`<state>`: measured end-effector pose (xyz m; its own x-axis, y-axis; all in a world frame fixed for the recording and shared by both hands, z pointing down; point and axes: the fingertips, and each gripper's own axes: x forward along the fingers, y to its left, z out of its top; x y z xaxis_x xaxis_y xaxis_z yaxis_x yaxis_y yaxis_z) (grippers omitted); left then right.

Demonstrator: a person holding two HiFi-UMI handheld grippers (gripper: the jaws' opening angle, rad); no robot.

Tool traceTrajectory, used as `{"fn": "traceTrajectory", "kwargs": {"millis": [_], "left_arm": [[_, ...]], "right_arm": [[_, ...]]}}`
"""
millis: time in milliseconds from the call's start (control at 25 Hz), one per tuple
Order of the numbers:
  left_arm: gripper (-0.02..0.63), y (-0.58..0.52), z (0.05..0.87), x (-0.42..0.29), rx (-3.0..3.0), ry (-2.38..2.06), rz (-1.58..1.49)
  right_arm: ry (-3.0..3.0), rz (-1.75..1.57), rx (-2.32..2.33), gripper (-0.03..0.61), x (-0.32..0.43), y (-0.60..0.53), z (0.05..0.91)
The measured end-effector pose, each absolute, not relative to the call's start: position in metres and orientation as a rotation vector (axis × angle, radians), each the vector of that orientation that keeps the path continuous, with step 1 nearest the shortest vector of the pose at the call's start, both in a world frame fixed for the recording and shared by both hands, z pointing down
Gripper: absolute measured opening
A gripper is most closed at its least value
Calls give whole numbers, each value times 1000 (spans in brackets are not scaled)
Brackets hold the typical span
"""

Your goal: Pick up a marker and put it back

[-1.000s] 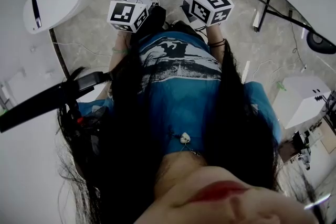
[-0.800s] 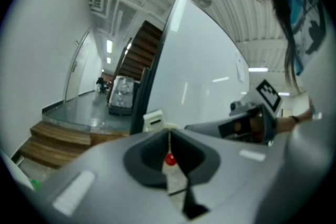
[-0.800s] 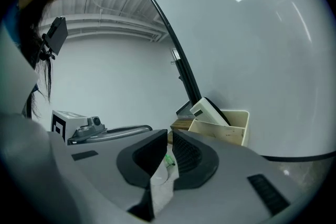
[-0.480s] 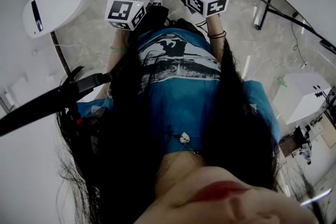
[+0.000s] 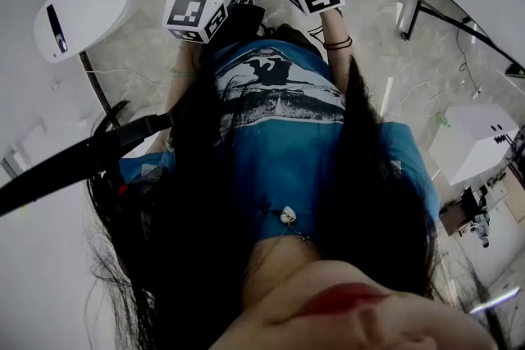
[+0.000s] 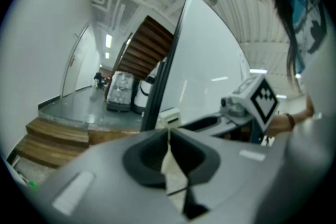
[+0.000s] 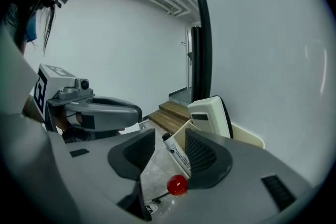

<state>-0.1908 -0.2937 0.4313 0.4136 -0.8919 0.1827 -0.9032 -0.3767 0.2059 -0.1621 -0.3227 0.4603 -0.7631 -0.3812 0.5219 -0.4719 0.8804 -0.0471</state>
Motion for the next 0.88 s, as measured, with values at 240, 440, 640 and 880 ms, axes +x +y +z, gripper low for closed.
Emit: {"fn": "traceTrajectory", "kwargs": {"millis": [240,440,640,880], "left_arm": [[3,-295,434,-195,2386,-1577,49],[3,-297,437,-195,2378,-1579,55],[3,-296,439,-199,2373,-1584,63],[3,-294,438,-198,2378,-1580,64]], "right_arm": [[-2398,102,570,158,-164,-321,482],[-2292,-2,525,158,-163,-324,492],[-2273,-2,505,147,-164,-326,494],[-2319,74,525,117,-162,-327,487]]}}
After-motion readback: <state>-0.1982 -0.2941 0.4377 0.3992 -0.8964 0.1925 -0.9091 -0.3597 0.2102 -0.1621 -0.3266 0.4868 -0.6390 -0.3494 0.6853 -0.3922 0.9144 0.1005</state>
